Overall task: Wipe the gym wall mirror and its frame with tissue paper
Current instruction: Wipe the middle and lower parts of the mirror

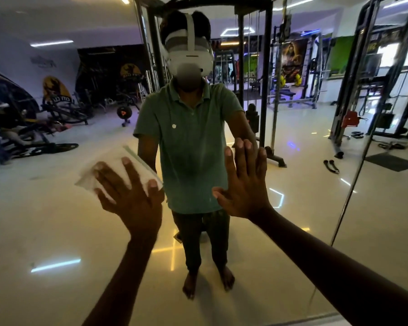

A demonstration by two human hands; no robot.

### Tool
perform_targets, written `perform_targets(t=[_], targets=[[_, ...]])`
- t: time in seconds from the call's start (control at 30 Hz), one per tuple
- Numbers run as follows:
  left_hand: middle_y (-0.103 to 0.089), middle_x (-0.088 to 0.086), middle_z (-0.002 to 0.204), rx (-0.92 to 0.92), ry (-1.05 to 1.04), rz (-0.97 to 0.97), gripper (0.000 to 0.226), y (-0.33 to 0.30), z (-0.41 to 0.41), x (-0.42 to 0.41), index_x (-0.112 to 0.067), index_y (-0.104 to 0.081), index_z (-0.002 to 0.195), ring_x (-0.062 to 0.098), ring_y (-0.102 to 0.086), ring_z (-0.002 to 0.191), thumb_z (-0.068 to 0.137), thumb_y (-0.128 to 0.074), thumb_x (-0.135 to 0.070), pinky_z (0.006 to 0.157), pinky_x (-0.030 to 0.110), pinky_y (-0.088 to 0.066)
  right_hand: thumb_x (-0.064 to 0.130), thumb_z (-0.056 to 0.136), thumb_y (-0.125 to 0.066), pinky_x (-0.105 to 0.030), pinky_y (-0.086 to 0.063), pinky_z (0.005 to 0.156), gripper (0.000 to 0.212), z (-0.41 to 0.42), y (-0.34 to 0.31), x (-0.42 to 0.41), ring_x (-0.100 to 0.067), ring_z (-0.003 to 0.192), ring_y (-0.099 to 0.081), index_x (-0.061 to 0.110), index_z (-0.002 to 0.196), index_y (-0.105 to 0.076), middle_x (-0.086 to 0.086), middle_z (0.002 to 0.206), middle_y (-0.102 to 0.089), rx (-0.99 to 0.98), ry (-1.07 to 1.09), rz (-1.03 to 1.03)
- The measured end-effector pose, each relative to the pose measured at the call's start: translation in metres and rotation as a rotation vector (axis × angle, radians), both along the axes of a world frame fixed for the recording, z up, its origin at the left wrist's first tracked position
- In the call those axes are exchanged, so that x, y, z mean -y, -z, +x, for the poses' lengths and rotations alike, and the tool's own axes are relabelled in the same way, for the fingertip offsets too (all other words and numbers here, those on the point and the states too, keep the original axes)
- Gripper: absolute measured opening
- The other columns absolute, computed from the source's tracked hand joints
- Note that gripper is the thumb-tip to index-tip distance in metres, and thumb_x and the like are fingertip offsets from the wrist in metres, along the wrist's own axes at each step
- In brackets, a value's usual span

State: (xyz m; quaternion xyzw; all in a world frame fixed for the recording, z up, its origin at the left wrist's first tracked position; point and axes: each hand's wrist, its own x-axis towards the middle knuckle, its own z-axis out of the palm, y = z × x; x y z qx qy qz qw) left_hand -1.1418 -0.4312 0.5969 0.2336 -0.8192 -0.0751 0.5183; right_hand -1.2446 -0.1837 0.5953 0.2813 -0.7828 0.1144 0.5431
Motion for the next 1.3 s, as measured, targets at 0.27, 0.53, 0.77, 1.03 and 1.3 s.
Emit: perform_targets(t=[0.27,0.53,0.77,1.03,1.3], targets=[[0.008,0.013,0.171,0.13,0.366,-0.666,0.07,-0.075,-0.024,-0.04,-0.031,-0.007,0.166,0.035,0.009,0.158,0.107,-0.034,-0.058,0.124,0.06,0.0,0.072,0.095,-0.037,-0.063,0.0,0.127,0.102,0.003,-0.003,-0.005,-0.042,0.16,0.0,0.011,0.166,0.002,-0.023,0.171,-0.002,0.024,-0.01,0.043],[-0.001,0.027,0.169,0.009,0.008,0.051,0.075,-0.009,0.007,-0.023,-0.022,0.006,0.165,0.048,-0.004,0.156,0.106,-0.022,-0.059,0.12,0.068,-0.017,0.068,0.094,-0.055,-0.058,0.002,0.128,0.105,0.013,0.008,-0.016,-0.045,0.159,-0.005,-0.001,0.162,-0.016,-0.028,0.17,-0.007,0.095,0.033,-0.01],[-0.008,0.015,0.171,0.166,0.444,-0.722,0.062,-0.028,-0.036,-0.086,-0.031,-0.02,0.165,0.038,-0.002,0.158,0.108,-0.033,-0.054,0.125,0.063,-0.004,0.068,0.098,-0.046,-0.061,0.002,0.128,0.1,0.024,0.061,-0.04,-0.042,0.16,0.001,-0.001,0.162,-0.011,-0.029,0.17,-0.011,0.168,0.118,0.019],[0.005,0.022,0.171,0.064,0.194,-0.28,0.073,0.027,-0.022,-0.091,-0.023,-0.004,0.166,0.045,0.0,0.156,0.108,-0.033,-0.056,0.122,0.069,-0.012,0.067,0.087,-0.066,-0.062,0.0,0.128,0.109,0.006,0.075,-0.044,-0.044,0.16,-0.005,-0.003,0.159,-0.023,-0.032,0.167,-0.02,0.153,0.122,0.033],[-0.003,0.016,0.172,0.123,0.361,-0.598,0.069,0.039,-0.015,-0.042,-0.026,-0.021,0.165,0.038,0.0,0.159,0.107,-0.048,-0.051,0.125,0.064,-0.009,0.062,0.088,-0.07,-0.055,-0.001,0.13,0.115,0.0,0.08,-0.072,-0.036,0.162,0.002,0.004,0.165,-0.007,-0.016,0.174,0.004,0.102,0.072,0.062]])
